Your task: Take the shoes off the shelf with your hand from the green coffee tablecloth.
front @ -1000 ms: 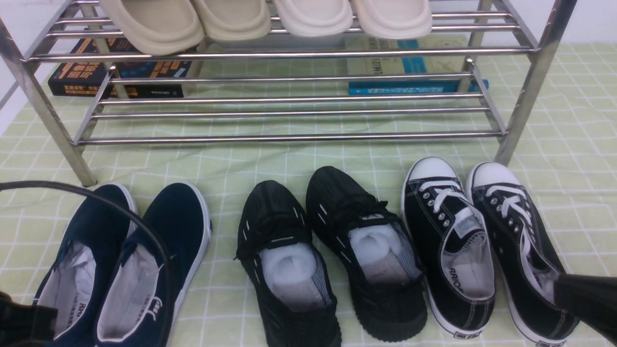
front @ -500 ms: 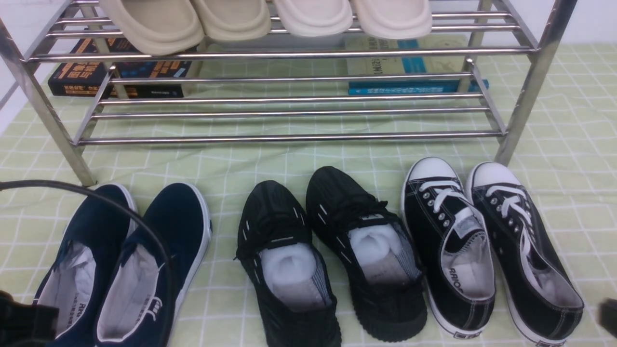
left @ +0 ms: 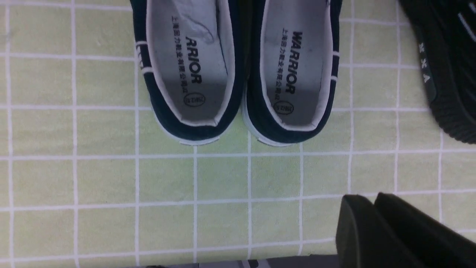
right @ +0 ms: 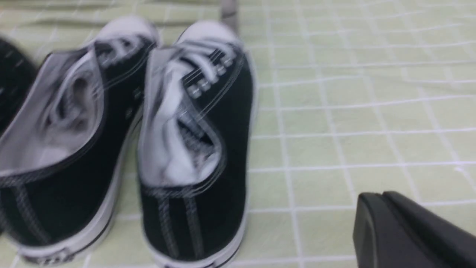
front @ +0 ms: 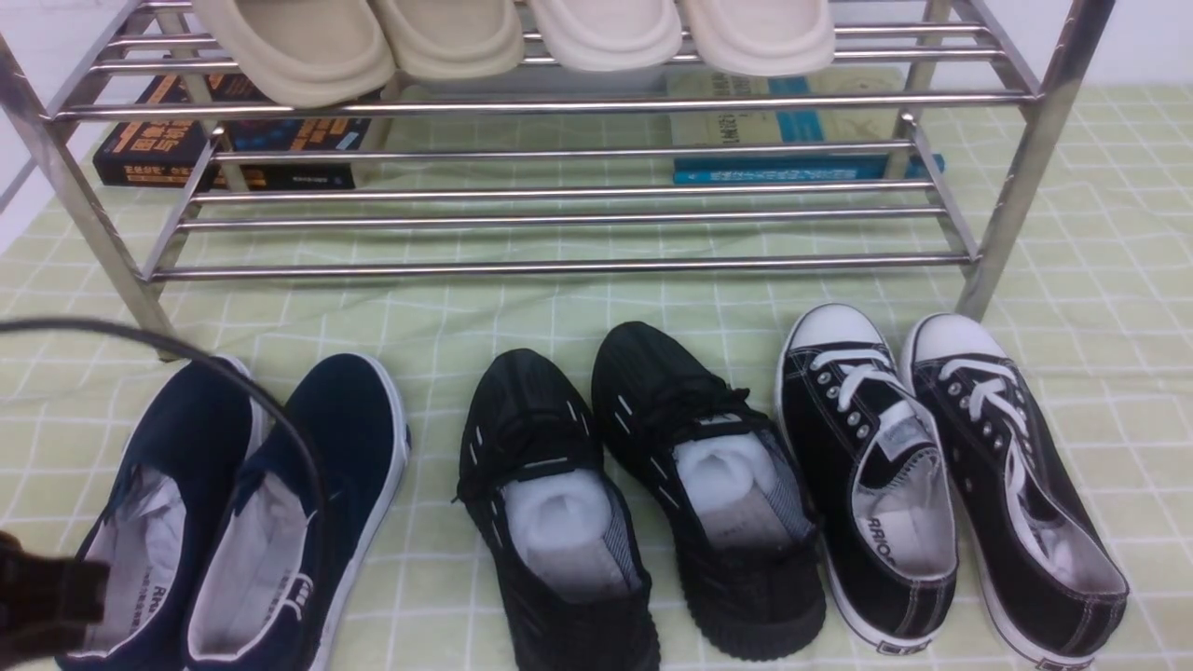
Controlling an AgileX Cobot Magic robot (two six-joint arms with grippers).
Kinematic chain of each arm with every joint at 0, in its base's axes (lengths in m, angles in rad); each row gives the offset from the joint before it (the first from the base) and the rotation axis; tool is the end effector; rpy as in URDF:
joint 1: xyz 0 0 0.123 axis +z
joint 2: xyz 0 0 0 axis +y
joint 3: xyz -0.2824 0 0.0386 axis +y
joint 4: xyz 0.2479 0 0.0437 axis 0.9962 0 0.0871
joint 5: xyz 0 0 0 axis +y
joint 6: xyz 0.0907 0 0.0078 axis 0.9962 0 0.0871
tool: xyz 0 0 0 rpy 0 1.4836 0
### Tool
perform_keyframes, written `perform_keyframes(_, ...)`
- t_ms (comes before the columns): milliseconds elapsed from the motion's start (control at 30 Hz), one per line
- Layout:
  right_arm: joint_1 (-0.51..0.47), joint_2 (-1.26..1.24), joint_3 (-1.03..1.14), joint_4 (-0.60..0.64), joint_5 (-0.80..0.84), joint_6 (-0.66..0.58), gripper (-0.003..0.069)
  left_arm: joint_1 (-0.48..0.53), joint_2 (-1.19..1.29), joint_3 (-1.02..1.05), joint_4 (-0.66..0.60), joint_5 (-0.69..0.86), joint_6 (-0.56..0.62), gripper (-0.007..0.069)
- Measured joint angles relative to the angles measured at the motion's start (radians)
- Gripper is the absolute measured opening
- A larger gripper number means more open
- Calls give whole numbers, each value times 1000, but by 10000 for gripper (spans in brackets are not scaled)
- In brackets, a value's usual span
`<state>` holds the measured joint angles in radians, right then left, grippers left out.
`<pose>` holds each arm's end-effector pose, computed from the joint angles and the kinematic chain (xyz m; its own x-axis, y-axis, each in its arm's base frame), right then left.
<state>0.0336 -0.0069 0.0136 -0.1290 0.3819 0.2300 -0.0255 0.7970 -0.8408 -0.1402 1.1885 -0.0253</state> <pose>0.0525 -0.0026 0.1748 -0.2908 0.1001 -0.9515 0.0445 0.9948 0.0911 0.1201 -0.0149 0.3279 -0.8735 -0.0549 -0.4838 0.0214 0.9883 -0.1508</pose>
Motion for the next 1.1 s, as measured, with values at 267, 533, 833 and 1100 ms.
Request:
perform_keyframes(267,-62,-3,0,78,8,0,36,0,0,-126,18,-24,0,74)
perform_keyframes(533,-62,-3,0,93,9,0,46,0,-7,-223,61,-17,1,74)
perform_keyframes(833,-62,-3,0,94,10,0,59,0,-7,-223,92,6,1,74)
perform_keyframes(1100,-62,-3,-1,98,17,0,78,0,-30,-223,97,47,1,74)
